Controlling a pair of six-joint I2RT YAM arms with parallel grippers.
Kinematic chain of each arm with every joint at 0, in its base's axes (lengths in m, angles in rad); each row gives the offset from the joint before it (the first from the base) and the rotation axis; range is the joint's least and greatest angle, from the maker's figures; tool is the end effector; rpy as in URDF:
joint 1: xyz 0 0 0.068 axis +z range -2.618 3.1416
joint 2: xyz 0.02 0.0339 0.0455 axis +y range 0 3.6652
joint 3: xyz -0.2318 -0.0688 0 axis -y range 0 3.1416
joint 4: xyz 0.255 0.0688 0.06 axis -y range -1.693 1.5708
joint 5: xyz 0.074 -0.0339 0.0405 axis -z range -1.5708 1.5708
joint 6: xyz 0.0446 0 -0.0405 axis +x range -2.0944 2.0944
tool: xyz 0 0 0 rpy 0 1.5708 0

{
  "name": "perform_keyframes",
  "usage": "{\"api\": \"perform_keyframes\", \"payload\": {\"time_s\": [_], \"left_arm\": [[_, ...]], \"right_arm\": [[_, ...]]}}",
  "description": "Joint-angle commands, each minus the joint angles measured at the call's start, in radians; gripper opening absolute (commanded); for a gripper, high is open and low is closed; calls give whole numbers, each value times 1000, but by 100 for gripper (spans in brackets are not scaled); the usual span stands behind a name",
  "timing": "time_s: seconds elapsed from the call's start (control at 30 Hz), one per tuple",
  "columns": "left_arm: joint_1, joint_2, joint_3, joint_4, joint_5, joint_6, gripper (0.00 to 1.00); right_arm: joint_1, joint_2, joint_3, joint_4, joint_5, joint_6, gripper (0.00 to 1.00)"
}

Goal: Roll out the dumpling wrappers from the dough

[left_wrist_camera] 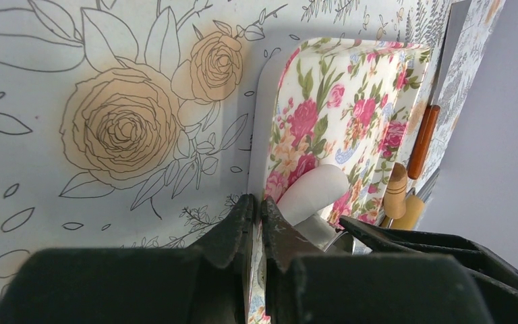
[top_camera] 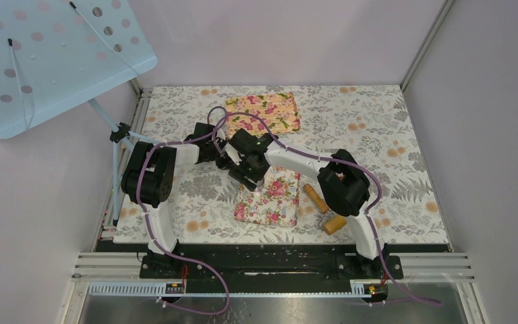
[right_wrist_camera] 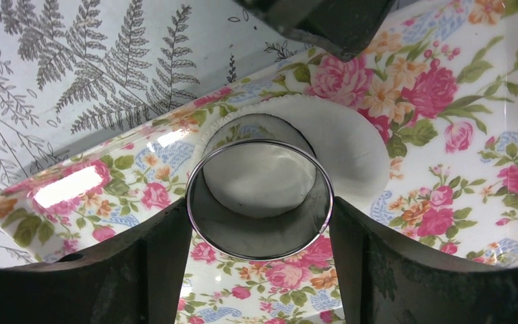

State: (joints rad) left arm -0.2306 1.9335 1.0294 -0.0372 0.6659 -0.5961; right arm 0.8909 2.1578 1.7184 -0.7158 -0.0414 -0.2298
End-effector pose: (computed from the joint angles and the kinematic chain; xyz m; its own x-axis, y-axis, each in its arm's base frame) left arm 0.3552 -0.1117 0.0788 -0.9509 -0.2302 -0.2068 -0.0001 0.6684 -0.7438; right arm 0.2831 0.3531 0.1439 -0.3807 -0.8329 -0.4017 -0.8978 0.4370 -0.0551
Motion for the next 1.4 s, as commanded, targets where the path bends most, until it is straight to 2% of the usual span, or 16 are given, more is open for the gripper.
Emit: {"api": "perform_keyframes", "payload": {"time_s": [0.0, 0.17, 0.4, 0.6, 0.9, 1.37], "left_arm": [[-9, -33, -26, -23, -48, 13, 6], [-8, -36, -26, -24, -49, 16, 6], [-9, -30, -26, -21, -46, 15, 6], [-9, -31, -29, -17, -54, 14, 6], [-16, -40, -34, -21, -102, 11, 0], [-33, -52, -23, -69, -186, 33, 0]], "right_arm": [[16, 95, -90, -125, 2, 156, 23], [19, 98, -85, -148, -33, 148, 21], [19, 152, -15, -297, -62, 21, 19], [19, 143, -19, -327, -40, -52, 20], [19, 114, -62, -322, 9, 69, 18], [14, 61, -152, -291, 36, 93, 17]]}}
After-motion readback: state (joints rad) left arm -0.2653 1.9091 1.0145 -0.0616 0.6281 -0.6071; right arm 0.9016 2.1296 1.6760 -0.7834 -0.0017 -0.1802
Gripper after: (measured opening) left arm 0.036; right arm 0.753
